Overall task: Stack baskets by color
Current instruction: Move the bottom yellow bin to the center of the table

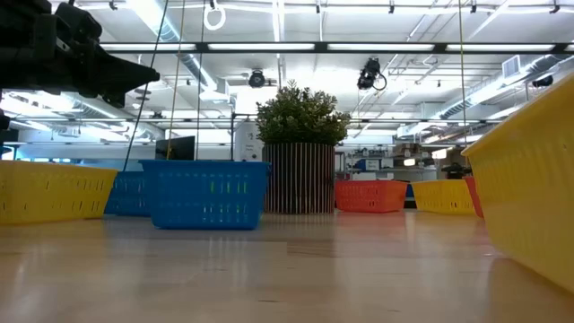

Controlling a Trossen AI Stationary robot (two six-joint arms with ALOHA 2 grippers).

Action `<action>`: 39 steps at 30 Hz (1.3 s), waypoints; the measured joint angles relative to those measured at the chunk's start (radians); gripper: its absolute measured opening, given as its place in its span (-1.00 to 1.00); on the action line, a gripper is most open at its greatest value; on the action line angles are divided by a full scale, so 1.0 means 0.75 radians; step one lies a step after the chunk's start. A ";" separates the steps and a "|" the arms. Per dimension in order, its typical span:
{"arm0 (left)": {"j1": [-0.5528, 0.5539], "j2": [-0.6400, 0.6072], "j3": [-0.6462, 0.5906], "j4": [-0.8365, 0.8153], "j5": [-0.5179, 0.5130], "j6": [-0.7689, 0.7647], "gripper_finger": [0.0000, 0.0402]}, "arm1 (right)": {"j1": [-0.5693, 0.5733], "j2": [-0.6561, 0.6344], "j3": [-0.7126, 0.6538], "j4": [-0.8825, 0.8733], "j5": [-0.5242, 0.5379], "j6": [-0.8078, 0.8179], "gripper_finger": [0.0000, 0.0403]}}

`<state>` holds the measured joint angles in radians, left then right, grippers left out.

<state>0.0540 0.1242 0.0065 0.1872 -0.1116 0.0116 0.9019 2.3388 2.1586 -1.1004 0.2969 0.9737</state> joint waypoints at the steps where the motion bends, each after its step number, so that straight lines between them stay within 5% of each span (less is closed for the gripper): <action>1: 0.000 0.000 0.000 0.001 0.000 0.000 -0.83 | -0.006 0.015 0.000 0.000 -0.010 0.001 0.14; 7: -0.001 0.000 0.000 0.000 0.000 0.000 -0.80 | -0.049 0.080 -0.001 -0.080 -0.038 0.065 0.16; 16: 0.000 0.000 0.000 0.001 0.000 0.000 -0.84 | -0.110 0.127 0.002 -0.118 -0.113 0.015 -0.11; 25: -0.001 0.000 0.000 0.001 0.000 0.000 -0.80 | -0.148 0.120 0.002 -0.306 -0.083 -0.179 -0.91; 39: 0.000 0.000 0.000 0.002 0.000 0.000 -0.81 | -0.462 0.108 0.002 -0.588 0.208 -0.821 -0.95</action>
<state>0.0539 0.1242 0.0063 0.1889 -0.1113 0.0116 0.5557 2.4199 2.1597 -1.5414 0.4526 0.3577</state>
